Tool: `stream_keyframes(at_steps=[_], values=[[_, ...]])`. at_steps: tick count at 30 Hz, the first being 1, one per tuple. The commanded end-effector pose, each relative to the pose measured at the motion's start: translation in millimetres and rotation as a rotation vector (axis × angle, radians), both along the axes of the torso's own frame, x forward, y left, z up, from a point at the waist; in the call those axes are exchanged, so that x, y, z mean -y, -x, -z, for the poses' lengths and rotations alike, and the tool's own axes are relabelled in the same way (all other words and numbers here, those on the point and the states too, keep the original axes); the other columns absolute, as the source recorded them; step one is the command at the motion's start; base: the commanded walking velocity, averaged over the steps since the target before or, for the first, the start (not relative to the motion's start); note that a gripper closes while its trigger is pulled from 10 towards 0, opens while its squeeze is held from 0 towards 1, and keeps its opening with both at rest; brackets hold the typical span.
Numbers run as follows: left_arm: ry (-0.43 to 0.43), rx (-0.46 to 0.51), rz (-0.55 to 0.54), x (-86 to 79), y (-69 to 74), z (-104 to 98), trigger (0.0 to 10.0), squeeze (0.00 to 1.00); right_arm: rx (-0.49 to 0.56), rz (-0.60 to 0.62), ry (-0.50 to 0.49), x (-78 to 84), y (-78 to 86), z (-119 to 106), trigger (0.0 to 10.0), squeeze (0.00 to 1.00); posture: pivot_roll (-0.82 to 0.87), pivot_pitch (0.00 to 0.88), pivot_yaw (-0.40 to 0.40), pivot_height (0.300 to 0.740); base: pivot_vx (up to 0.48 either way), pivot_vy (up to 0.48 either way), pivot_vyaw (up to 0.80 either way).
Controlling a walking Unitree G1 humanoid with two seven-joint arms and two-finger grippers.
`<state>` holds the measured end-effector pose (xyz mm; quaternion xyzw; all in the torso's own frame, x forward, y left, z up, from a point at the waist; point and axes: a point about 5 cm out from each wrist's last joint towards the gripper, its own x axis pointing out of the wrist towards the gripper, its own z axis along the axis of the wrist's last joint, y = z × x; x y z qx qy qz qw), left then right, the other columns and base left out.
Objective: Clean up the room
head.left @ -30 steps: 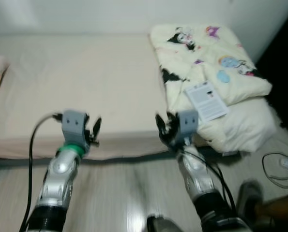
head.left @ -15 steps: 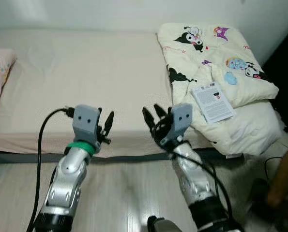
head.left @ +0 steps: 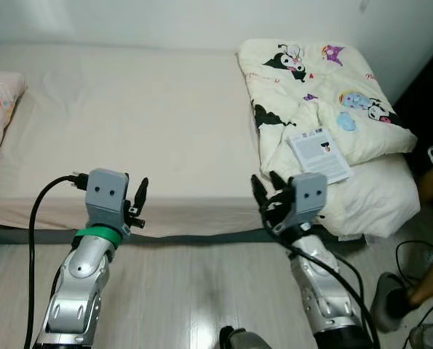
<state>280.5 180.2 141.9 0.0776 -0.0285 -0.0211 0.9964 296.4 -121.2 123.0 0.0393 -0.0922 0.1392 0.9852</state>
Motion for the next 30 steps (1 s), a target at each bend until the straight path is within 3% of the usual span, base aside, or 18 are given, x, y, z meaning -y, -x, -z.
stream_keyframes(at_steps=[1,14,30], values=[[0.013,-0.034,-0.032,0.2,-2.7,7,10.0,0.0,-0.026,0.008,-0.005,1.9,1.4,4,10.0,0.0,-0.1,0.042,-0.001,0.74,0.0,0.0,0.0],[0.004,-0.02,-0.006,12.4,-10.5,2,10.0,0.0,-0.044,-0.004,0.002,-1.4,-5.5,1,10.0,0.0,-0.09,0.047,0.007,0.74,0.0,0.0,0.0],[0.006,-0.021,0.008,17.6,-12.8,2,10.0,0.0,-0.068,-0.007,-0.003,-4.7,-2.6,6,10.0,0.0,-0.1,0.06,0.016,0.74,0.0,-0.36,0.0]])
